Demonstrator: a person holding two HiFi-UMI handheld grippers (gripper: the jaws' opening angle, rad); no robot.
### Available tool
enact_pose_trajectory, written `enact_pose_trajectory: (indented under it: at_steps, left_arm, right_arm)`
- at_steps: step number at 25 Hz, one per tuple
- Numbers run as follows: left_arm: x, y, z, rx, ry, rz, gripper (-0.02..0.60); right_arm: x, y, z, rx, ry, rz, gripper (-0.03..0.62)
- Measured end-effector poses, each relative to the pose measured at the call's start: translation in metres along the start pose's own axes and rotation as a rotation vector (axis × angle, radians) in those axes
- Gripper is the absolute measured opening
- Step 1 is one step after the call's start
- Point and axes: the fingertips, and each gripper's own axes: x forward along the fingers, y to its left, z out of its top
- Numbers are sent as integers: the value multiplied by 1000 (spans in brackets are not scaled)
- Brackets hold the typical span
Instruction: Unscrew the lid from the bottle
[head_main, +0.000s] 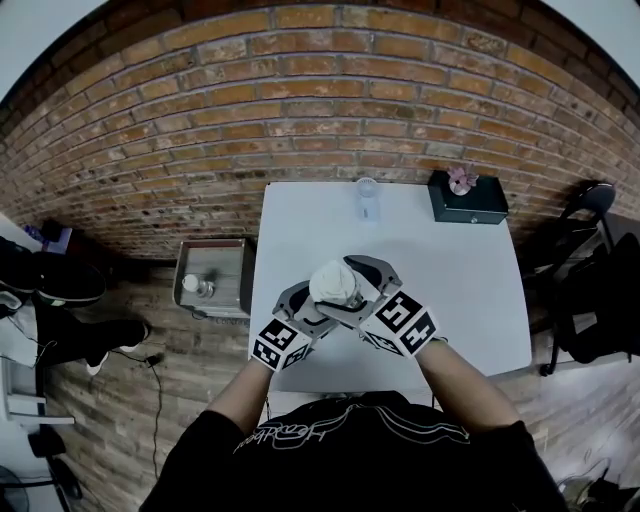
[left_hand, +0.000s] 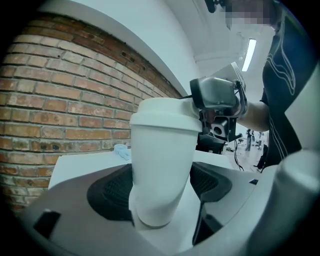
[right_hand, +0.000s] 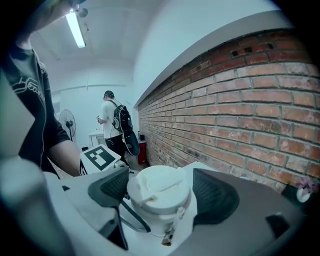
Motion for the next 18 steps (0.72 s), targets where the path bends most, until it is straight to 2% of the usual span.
enact_pose_trajectory:
  at_steps: [8,18]
  left_arm:
    - [-1,1,0,2,4,8,376]
    - [-1,1,-1,-9,39,23,376]
  right_arm:
    - [4,1,-3,13,1,57,375]
    - [5,5,-5,-60,58,231,374]
